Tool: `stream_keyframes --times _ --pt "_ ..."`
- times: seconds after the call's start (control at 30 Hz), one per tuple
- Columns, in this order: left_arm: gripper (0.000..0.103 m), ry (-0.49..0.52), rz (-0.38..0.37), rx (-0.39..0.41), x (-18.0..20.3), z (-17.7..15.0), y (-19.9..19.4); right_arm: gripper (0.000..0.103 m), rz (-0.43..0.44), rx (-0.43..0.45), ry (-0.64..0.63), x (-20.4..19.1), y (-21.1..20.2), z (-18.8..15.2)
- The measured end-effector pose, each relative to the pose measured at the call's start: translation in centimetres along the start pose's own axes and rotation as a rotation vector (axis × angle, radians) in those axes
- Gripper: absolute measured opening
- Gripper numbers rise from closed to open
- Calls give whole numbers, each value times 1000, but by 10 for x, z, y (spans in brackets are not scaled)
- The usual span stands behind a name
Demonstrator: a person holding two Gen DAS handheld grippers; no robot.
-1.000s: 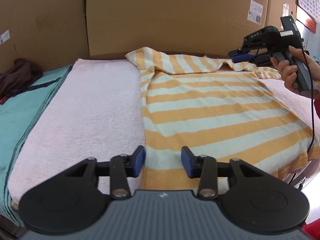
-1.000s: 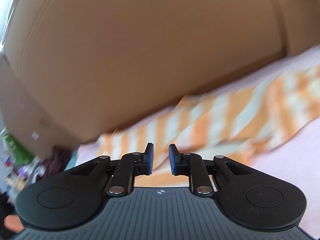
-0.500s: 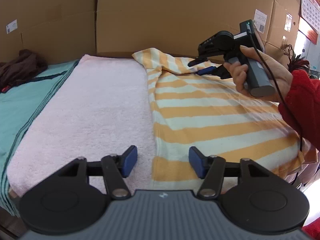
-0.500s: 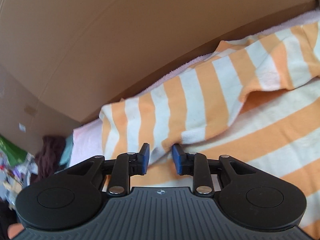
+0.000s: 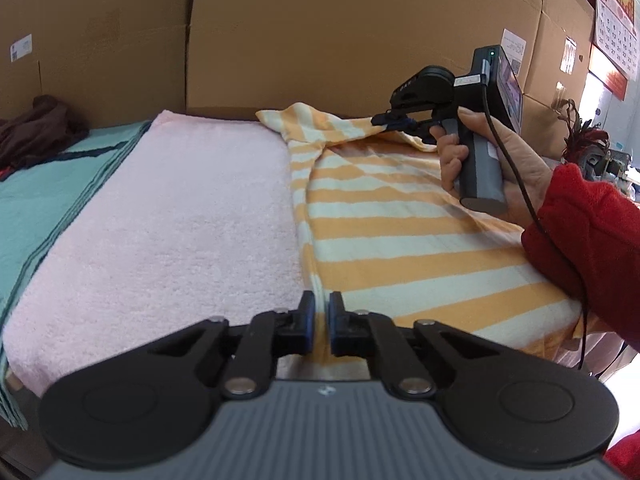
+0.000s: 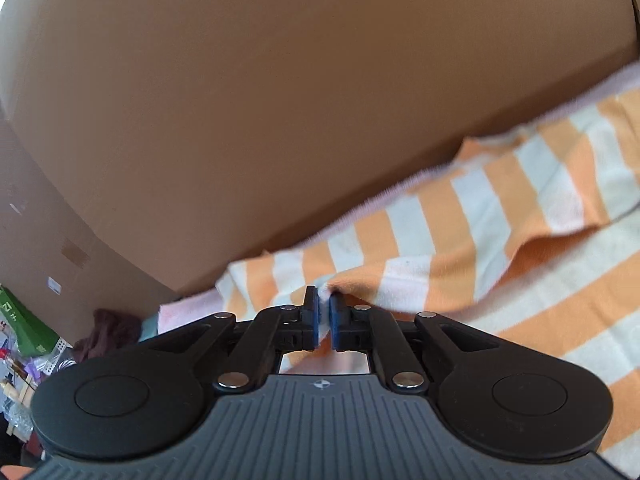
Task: Fold clothes
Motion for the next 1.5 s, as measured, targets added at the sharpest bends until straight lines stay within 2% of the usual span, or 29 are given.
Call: stream_keyframes --times 0.17,0.43,0.57,0.7,0.77,0.87,0.93,1.0,1.17,1.2,1.23,1.3,1.37,1.43,1.5 --pt "0 -46 17 -10 0 8 -3 7 36 8 21 -8 -3 14" --pt "0 -12 -69 -8 39 24 -12 7 35 67 14 2 -22 47" --pt "0 2 -119 -57 58 14 -1 7 3 99 15 19 -34 61" --pt "0 10 -128 -97 64 2 10 7 -37 65 16 39 -29 62" --pt "1 -3 -160 -92 69 2 10 7 -73 64 5 49 -26 60" --pt "16 10 -185 -91 75 1 6 7 -127 83 21 67 -24 61" --pt "33 23 -214 -91 80 0 1 7 -159 115 50 79 -26 65" --pt "39 36 -233 -86 82 -1 -3 7 -178 135 64 89 -27 70" --pt "43 30 -270 -100 69 -2 -21 6 -219 96 35 103 -12 70" --pt "54 29 -279 -104 64 -4 -26 7 -219 85 17 102 -9 69" --pt "60 27 -288 -108 60 -6 -31 9 -215 81 18 103 -13 67" --pt "61 11 -287 -103 54 -11 -36 20 -196 62 27 102 -17 68" --pt "60 -8 -320 -102 60 -15 -35 25 -188 23 42 93 -25 53" --pt "60 -23 -371 -120 71 -21 -31 40 -181 -18 56 91 -42 47" --pt "58 -3 -422 -145 89 -26 -26 43 -179 -40 71 92 -65 38"
Point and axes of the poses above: each gripper's, at about its wrist camera, not at the fingertips, and y roughly the way its jaws point, x to its right, z to its top, the point moved 10 cm from there along y, roughly the way its jaws point, and after that the axes turned 4 degrees about -z, right-handed, at the moved point
